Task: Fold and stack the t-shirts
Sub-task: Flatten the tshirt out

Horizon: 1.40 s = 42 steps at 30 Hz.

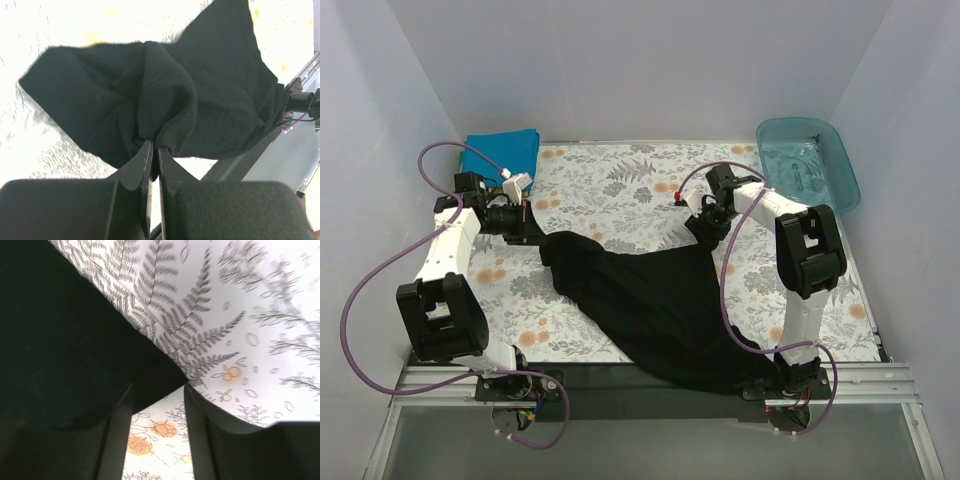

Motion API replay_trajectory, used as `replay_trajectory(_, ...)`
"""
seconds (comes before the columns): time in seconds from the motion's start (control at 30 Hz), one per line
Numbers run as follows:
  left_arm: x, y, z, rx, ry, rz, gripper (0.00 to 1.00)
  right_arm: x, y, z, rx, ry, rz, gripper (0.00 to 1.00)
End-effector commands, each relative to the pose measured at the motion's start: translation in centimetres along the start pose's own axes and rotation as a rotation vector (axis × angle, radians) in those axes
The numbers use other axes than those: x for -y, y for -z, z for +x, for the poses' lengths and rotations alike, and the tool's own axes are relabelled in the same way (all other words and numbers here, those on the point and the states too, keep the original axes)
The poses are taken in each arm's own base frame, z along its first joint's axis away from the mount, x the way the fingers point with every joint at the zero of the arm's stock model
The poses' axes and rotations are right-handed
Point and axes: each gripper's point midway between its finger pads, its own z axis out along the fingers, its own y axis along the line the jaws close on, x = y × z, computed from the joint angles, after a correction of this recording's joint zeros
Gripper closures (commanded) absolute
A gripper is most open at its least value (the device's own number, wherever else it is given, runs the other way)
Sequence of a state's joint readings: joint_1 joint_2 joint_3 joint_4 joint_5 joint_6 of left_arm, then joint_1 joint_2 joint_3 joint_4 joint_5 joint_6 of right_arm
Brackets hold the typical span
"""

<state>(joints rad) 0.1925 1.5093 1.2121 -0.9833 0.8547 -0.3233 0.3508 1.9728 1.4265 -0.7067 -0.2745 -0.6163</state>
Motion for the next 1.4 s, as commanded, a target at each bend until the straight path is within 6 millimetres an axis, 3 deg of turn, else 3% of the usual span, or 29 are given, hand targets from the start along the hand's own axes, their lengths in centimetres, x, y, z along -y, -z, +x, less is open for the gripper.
replay_trajectory(0.0, 0.9, 1.0, 0.1, 0.036, -0.021, -0.04, 1.0, -1.2, -1.8, 1.7, -0.043, 0.014, -0.03, 0.55)
replay_trajectory(0.1, 1.6, 1.4, 0.4, 0.037, -0.009, -0.039, 1.0, -3.3, -2.1, 3.9, -0.079, 0.037, -0.076, 0.59)
replay_trajectory(0.13, 2.1, 1.9, 0.5, 0.039, -0.011, -0.045, 1.0, -4.3, -2.3, 5.3, -0.103, 0.032, -0.1, 0.72)
replay_trajectory(0.2, 2.4, 2.4, 0.7, 0.038, -0.025, -0.064, 1.0, -4.7, -1.5, 6.1, -0.11, 0.041, -0.086, 0.97)
replay_trajectory(0.3, 3.9, 3.9, 1.2, 0.023, -0.069, -0.064, 1.0, -5.4, 0.5, 7.0, -0.091, 0.034, -0.068, 0.99)
replay_trajectory(0.33, 5.0, 5.0, 1.2, 0.013, -0.076, -0.073, 1.0, -4.9, 3.2, 6.4, -0.022, 0.023, -0.021, 0.99)
replay_trajectory(0.47, 4.4, 5.3, 0.2, 0.01, -0.033, -0.115, 1.0, -2.9, 6.6, 5.6, 0.059, 0.02, 0.07, 0.99)
replay_trajectory(0.53, 2.2, 4.7, -2.2, 0.037, -0.016, -0.16, 1.0, -1.0, 8.1, 5.4, 0.084, 0.005, 0.123, 0.99)
replay_trajectory(0.63, -0.7, 3.0, -6.4, 0.092, 0.006, -0.21, 1.0, 1.0, 7.9, 5.8, 0.066, -0.024, 0.132, 0.99)
replay_trajectory(0.67, -2.2, 1.2, -8.2, 0.072, 0.019, -0.2, 0.99, 1.7, 8.1, 5.3, 0.072, -0.028, 0.14, 0.99)
replay_trajectory(0.73, -4.2, -0.3, -11.2, 0.094, 0.045, -0.238, 0.88, 2.3, 7.1, 5.4, 0.055, -0.05, 0.121, 0.99)
replay_trajectory(0.8, -7.9, -2.2, -14.5, 0.125, 0.08, -0.281, 0.71, 3.0, 6.4, 5.0, 0.046, -0.072, 0.113, 0.99)
replay_trajectory(0.83, -10.0, -2.6, -14.8, 0.115, 0.101, -0.341, 0.66, 3.3, 6.3, 5.0, 0.043, -0.077, 0.112, 0.99)
replay_trajectory(0.9, -11.4, -2.8, -16.0, 0.117, 0.096, -0.369, 0.52, 3.4, 5.8, 5.7, 0.014, -0.093, 0.11, 0.99)
replay_trajectory(0.97, -11.9, -2.4, -15.3, 0.115, 0.096, -0.387, 0.49, 3.5, 5.8, 6.4, -0.009, -0.088, 0.122, 0.99)
replay_trajectory(1.1, -9.9, -2.5, -11.4, 0.104, 0.047, -0.327, 0.37, 3.4, 5.7, 8.2, -0.038, -0.103, 0.124, 0.99)
replay_trajectory(1.13, -9.2, -2.7, -9.4, 0.087, 0.057, -0.31, 0.32, 3.2, 5.6, 8.5, -0.044, -0.106, 0.119, 0.99)
replay_trajectory(1.2, -9.6, -3.1, -7.8, 0.083, 0.072, -0.327, 0.32, 3.4, 5.8, 8.8, -0.045, -0.111, 0.125, 0.99)
replay_trajectory(1.23, -10.0, -3.5, -6.0, 0.057, 0.1, -0.338, 0.32, 3.3, 5.7, 9.1, -0.054, -0.111, 0.124, 0.99)
replay_trajectory(1.37, -10.3, -4.0, -3.5, 0.04, 0.168, -0.349, 0.38, 3.1, 5.8, 10.1, -0.064, -0.119, 0.12, 0.99)
